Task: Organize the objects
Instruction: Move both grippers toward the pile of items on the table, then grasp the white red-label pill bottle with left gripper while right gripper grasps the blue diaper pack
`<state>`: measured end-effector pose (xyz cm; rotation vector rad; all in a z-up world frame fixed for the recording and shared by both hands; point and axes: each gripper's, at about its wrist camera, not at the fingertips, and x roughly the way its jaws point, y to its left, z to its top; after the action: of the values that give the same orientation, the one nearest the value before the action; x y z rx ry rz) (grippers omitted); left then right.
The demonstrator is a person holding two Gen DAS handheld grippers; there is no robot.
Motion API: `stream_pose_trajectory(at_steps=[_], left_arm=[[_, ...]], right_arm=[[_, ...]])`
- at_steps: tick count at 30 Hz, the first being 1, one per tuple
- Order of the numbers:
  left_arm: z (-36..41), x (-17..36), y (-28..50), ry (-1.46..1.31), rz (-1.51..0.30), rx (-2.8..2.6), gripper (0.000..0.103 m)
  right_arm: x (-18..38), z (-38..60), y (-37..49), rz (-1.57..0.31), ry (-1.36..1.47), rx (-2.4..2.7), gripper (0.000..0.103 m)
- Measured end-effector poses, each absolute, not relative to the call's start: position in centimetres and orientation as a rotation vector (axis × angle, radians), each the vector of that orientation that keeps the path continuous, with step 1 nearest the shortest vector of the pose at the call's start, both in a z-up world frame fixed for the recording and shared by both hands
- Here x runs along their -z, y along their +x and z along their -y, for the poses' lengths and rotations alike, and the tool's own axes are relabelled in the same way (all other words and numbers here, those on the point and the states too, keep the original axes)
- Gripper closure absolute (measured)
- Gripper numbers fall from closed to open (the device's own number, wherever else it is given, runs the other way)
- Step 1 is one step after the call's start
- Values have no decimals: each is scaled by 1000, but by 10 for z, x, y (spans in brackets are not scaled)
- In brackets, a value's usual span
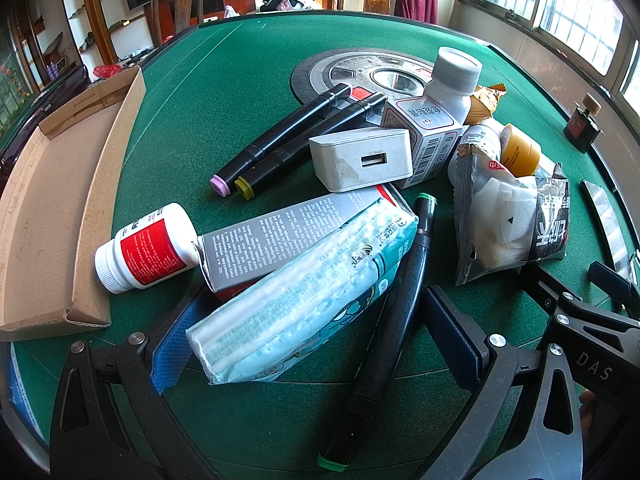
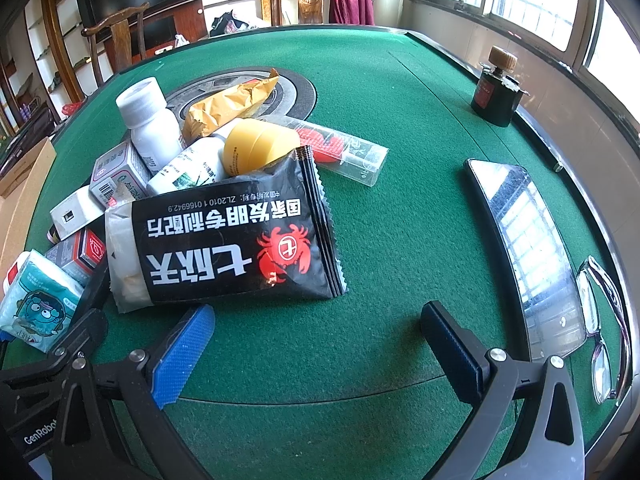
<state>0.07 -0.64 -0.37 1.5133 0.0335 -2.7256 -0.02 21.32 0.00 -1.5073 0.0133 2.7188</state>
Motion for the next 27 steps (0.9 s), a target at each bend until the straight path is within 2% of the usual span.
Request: stream_pose_trajectory(at_steps=[7,14,22,25,27], left_arm=[[6,4,1,1513,-34,2726,0],[8,2,7,1526,-8,2751,0],[6,-12,29,1647,85,2888,0],[17,-31,46,1569,150,2993,1],[25,-45,57,1473,277,3055,2]], right_arm=[[0,-215,0,-20,-1509,-2733,0],[-5,-220,9,-107,-1500,-2777,0],[-26,-231,23,-192,-1330,-2877,0],[-34,-239,33,-245,-1207,-2933,0],[-38,-249,40,-341,-1123,-2994,0]])
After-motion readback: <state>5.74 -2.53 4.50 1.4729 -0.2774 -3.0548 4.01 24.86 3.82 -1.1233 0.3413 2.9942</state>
